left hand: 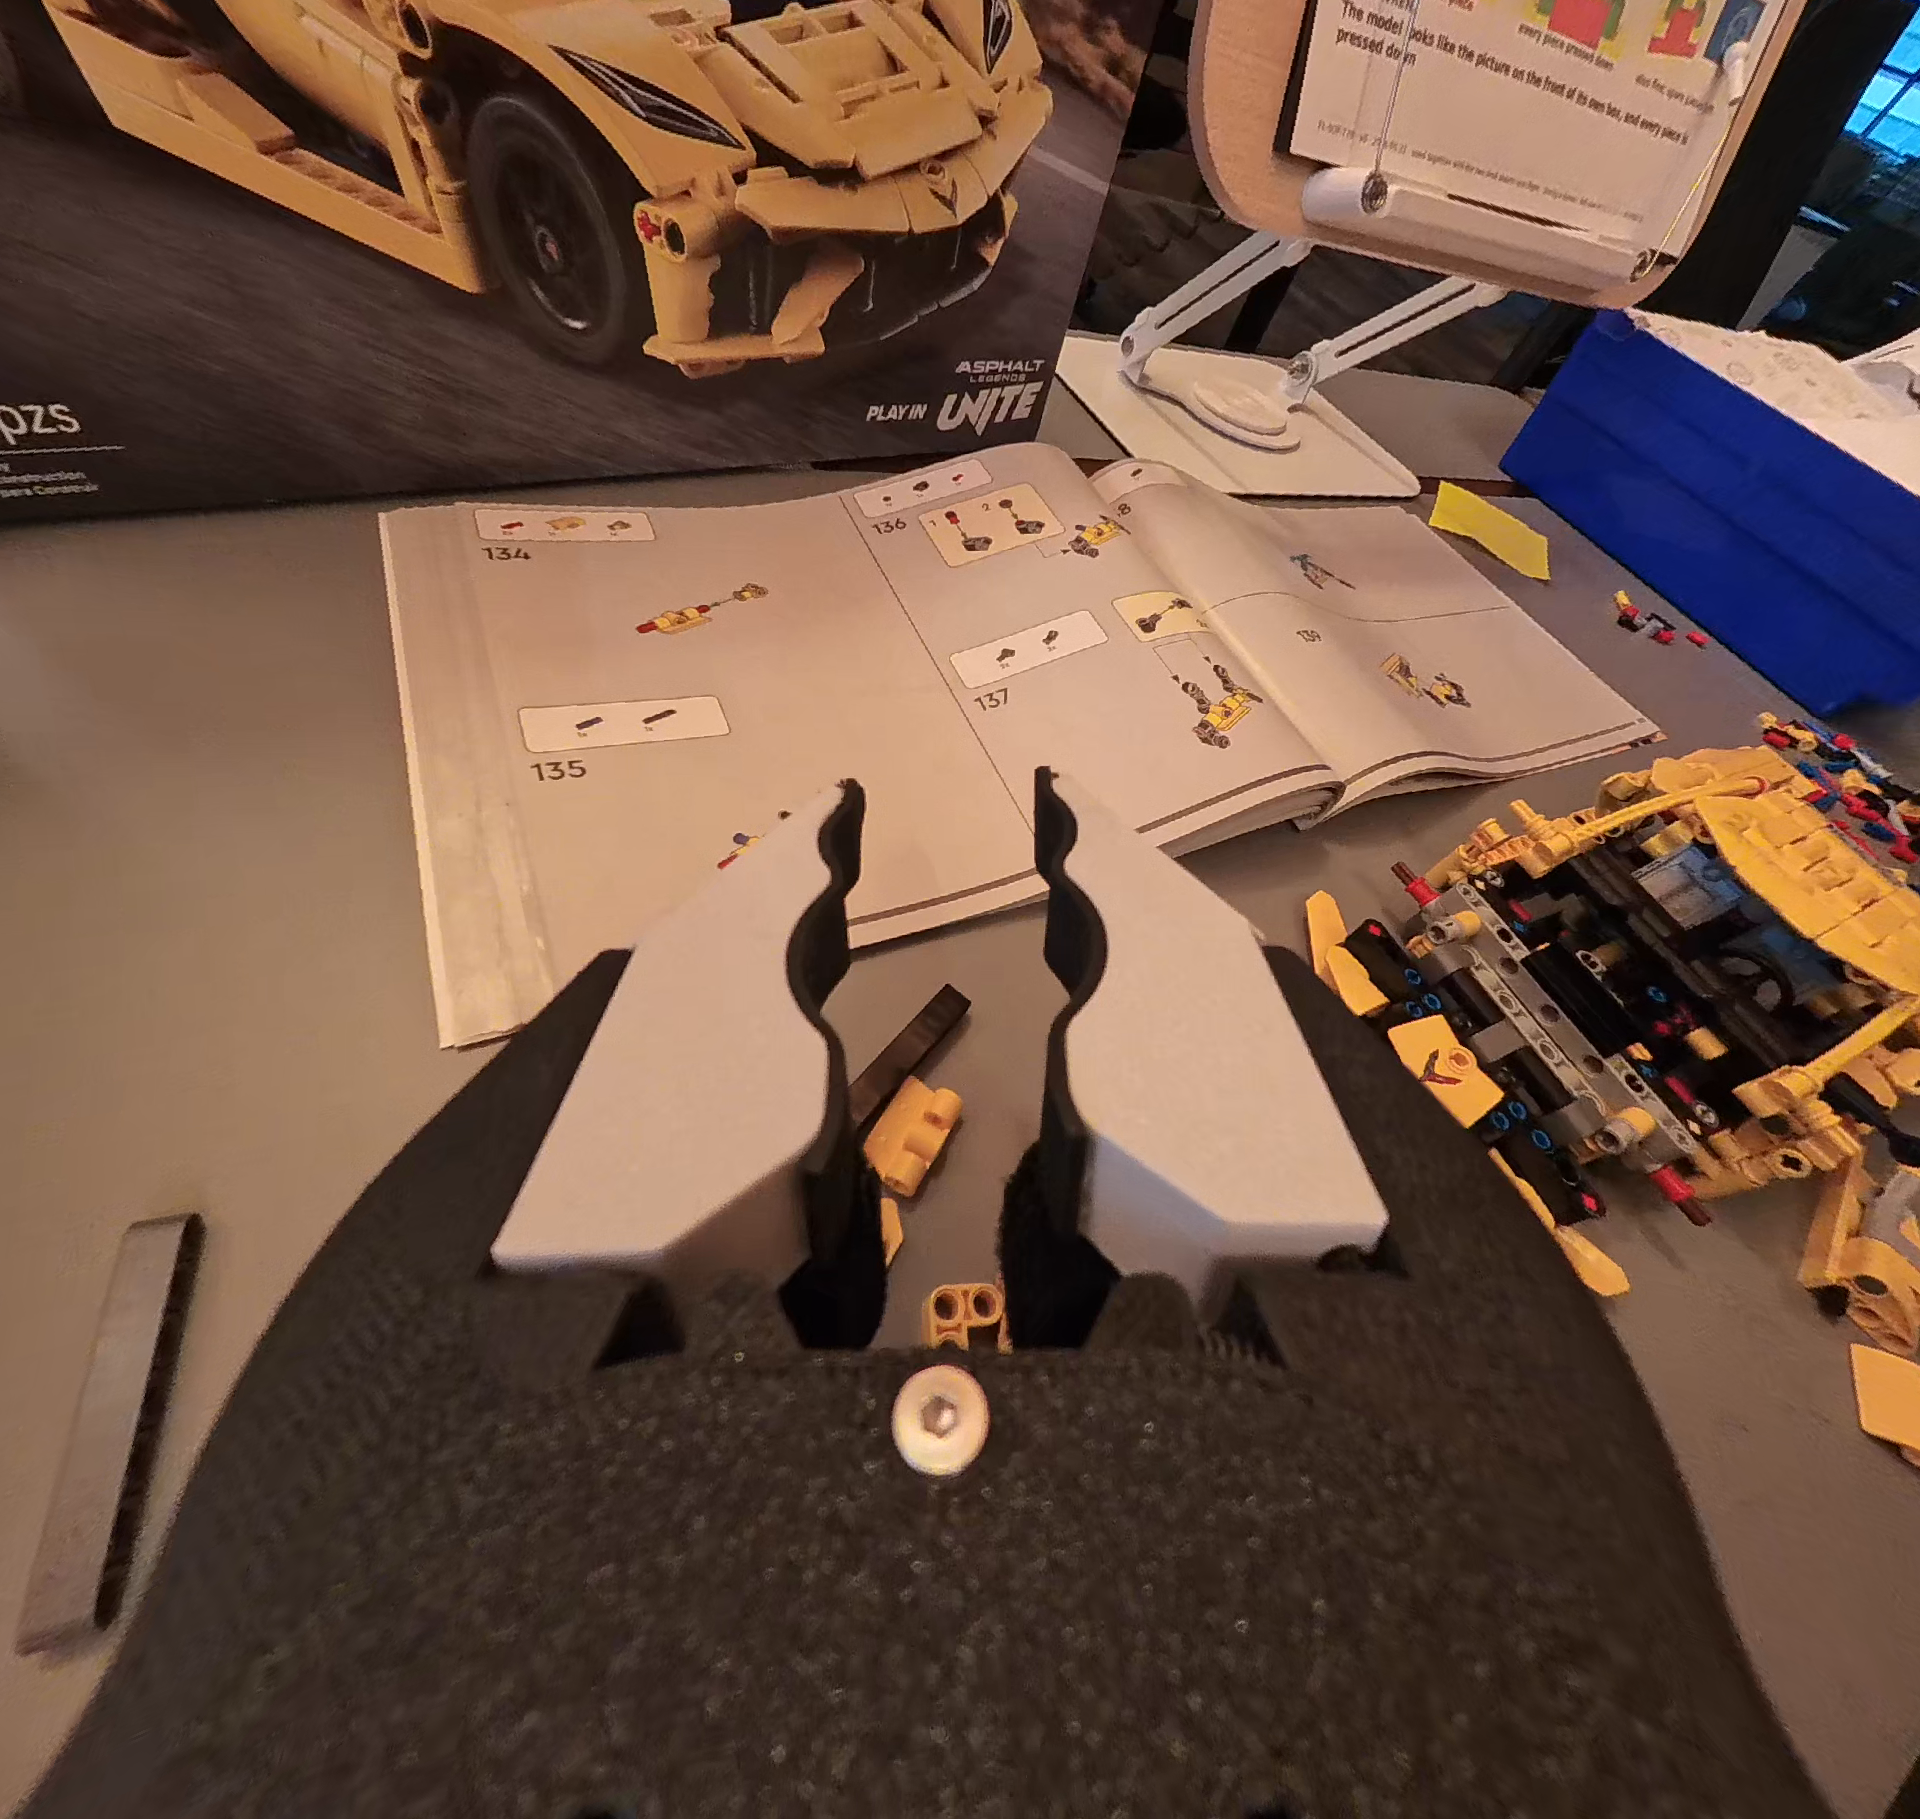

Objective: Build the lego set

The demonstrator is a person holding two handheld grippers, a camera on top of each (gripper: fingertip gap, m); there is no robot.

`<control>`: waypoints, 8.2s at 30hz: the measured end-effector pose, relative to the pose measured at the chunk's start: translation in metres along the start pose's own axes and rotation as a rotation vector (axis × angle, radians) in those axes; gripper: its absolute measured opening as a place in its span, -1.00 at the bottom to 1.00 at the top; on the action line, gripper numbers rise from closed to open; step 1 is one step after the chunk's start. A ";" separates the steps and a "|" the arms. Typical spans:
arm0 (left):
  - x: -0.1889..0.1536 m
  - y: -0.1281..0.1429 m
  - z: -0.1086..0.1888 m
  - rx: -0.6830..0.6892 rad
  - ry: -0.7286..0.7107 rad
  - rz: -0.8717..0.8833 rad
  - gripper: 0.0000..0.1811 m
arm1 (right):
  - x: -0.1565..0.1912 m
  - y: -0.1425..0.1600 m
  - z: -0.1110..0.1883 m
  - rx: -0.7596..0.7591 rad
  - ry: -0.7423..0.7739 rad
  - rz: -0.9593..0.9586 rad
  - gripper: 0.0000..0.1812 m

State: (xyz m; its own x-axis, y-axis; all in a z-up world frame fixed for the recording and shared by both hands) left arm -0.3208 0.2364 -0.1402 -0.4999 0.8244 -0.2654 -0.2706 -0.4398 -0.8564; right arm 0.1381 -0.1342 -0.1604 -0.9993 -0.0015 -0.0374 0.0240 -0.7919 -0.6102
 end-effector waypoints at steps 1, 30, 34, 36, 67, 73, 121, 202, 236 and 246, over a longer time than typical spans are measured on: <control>0.000 0.000 0.000 0.001 0.001 0.001 -0.64 | 0.003 -0.002 -0.003 0.001 -0.005 0.006 -0.77; -0.002 0.002 -0.003 0.035 -0.004 -0.022 -0.64 | -0.043 -0.021 -0.030 0.064 0.153 0.039 -0.93; -0.002 0.002 -0.004 0.039 -0.004 -0.025 -0.64 | -0.041 -0.020 -0.023 0.066 0.159 0.052 -0.93; -0.003 0.002 -0.004 0.040 -0.004 -0.026 -0.64 | -0.037 -0.021 -0.015 0.051 0.153 0.055 -0.93; -0.021 0.002 -0.004 0.078 -0.083 -0.198 -0.64 | 0.204 -0.025 -0.013 0.112 -0.384 0.349 -0.92; -0.026 0.003 -0.005 0.090 -0.063 -0.214 -0.64 | 0.213 -0.029 -0.017 0.108 -0.389 0.350 -0.92; -0.077 0.008 0.011 -0.072 0.052 -0.482 -0.64 | 0.259 -0.113 -0.036 0.001 -0.677 0.597 -0.90; -0.155 0.040 -0.010 0.207 1.175 0.521 -0.93 | 0.217 -0.112 0.007 -0.348 -0.567 0.579 -0.54; -0.145 0.032 0.005 0.083 1.017 0.116 -0.92 | 0.173 -0.010 -0.010 0.052 -0.284 0.424 -0.92; -0.147 0.032 0.006 0.073 1.023 0.111 -0.93 | 0.177 -0.014 -0.012 0.059 -0.286 0.456 -0.97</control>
State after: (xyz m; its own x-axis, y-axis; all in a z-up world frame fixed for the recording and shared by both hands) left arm -0.2606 0.0994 -0.1257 0.4051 0.6715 -0.6205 -0.3320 -0.5244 -0.7841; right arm -0.0390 -0.1159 -0.1684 -0.8561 -0.5126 -0.0655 0.4634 -0.7054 -0.5364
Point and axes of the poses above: each gripper's, where its closed fingertips meet, z back along the fingers, y out of its underside, x = y × z across the jaws, the point moved 10 cm from there along z, back along the fingers, and after that the axes turned 8 degrees about x, right-handed, at the moved point
